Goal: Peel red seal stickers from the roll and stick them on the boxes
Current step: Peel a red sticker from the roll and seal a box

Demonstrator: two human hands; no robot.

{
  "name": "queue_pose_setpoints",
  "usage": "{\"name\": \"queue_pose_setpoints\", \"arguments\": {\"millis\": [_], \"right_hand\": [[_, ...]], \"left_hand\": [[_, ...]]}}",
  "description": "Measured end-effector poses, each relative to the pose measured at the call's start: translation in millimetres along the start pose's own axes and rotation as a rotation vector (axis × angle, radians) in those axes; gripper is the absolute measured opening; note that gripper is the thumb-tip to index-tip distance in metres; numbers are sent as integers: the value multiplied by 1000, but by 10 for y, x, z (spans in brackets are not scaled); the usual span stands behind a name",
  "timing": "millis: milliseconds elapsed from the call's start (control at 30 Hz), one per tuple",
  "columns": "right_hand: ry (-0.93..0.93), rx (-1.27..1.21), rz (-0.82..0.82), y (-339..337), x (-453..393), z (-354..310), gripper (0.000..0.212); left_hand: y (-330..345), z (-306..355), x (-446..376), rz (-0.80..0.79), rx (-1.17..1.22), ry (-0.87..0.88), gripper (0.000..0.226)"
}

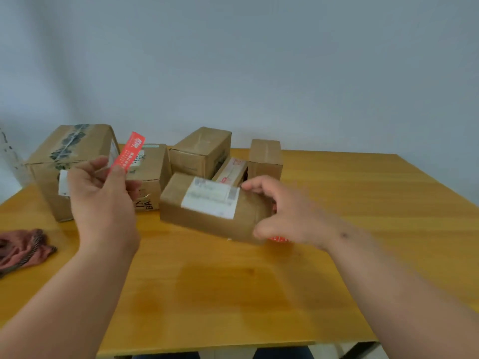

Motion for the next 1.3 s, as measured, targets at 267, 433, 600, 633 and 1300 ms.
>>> {"name": "queue_pose_setpoints", "arguments": {"millis": [267, 433, 600, 633, 1300], "right_hand": [[58, 118, -189, 559, 83, 162, 81], [72, 89, -173, 564, 93, 258, 80], [10, -13, 96, 393, 133, 198, 49], [1, -52, 146, 381, 134, 168, 44], [47, -29, 403, 596, 1, -104, 20]], "left_hand": [[98, -254, 325, -340, -232, -88, 21], [196, -382, 439, -476, -287, -142, 24], [174, -432, 408, -486, -282, -172, 21], [168, -433, 404, -490, -285, -172, 20], [178, -370, 358, -603, -616, -99, 24]]}}
Point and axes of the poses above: each hand's wrist, its own x-axis away from the middle knuckle, its own y-axis out of the palm, z = x × y, the point moved 6 cm from there along -x, towards the middle knuckle, and after that the axes turned 1 degree about z, right-handed, at the moved point
